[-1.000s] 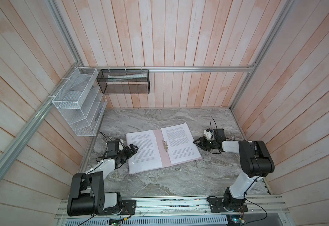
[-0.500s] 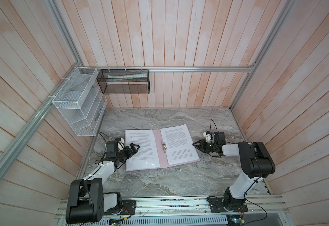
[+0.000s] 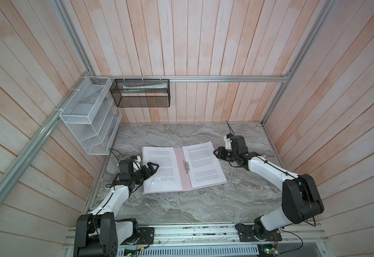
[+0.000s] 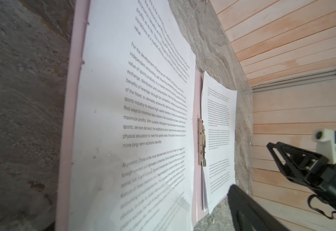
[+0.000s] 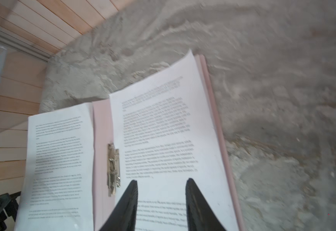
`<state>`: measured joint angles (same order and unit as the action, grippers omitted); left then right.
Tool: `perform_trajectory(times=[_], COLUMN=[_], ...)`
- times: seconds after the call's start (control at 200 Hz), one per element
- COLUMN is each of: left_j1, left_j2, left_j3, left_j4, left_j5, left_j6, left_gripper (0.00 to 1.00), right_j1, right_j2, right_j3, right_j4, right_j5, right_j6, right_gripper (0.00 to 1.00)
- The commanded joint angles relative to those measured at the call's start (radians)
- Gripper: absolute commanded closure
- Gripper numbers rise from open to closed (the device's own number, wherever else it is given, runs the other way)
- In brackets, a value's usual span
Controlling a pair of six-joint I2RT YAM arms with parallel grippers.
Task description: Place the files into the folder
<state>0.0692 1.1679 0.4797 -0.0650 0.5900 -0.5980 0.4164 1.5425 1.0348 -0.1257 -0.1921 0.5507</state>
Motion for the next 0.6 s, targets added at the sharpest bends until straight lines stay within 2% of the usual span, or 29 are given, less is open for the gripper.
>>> perform_trajectory(times=[0.0, 0.235, 0.39, 0.595], left_j1=[0.002, 0.003, 0.002, 0.003], left_j2=[-0.021, -0.037, -0.052, -0.064], left_j3=[0.03, 0.044, 0.057, 0.062], left_j4=[-0.002, -0.011, -0.033, -0.041], left_j5=[0.031, 0.047, 0.045, 0.048], left_j6=[0.006, 0.005, 0.013, 0.015], left_gripper=[0.0, 0.0, 0.0, 0.0], right_j1=[0.087, 0.232, 0.312, 0.355], right_j2=[0.082, 0.315, 0.453, 0.531], right_j3=[0.084, 0.297, 0.423, 0.468], right_j4=[-0.108, -0.134, -0.194, -0.219], right_j5=[0.116, 0.116, 0.136, 0.14], right_j6=[-0.037, -0.052, -0.068, -0.065], right_gripper=[0.65, 0.7, 0.7, 0.71])
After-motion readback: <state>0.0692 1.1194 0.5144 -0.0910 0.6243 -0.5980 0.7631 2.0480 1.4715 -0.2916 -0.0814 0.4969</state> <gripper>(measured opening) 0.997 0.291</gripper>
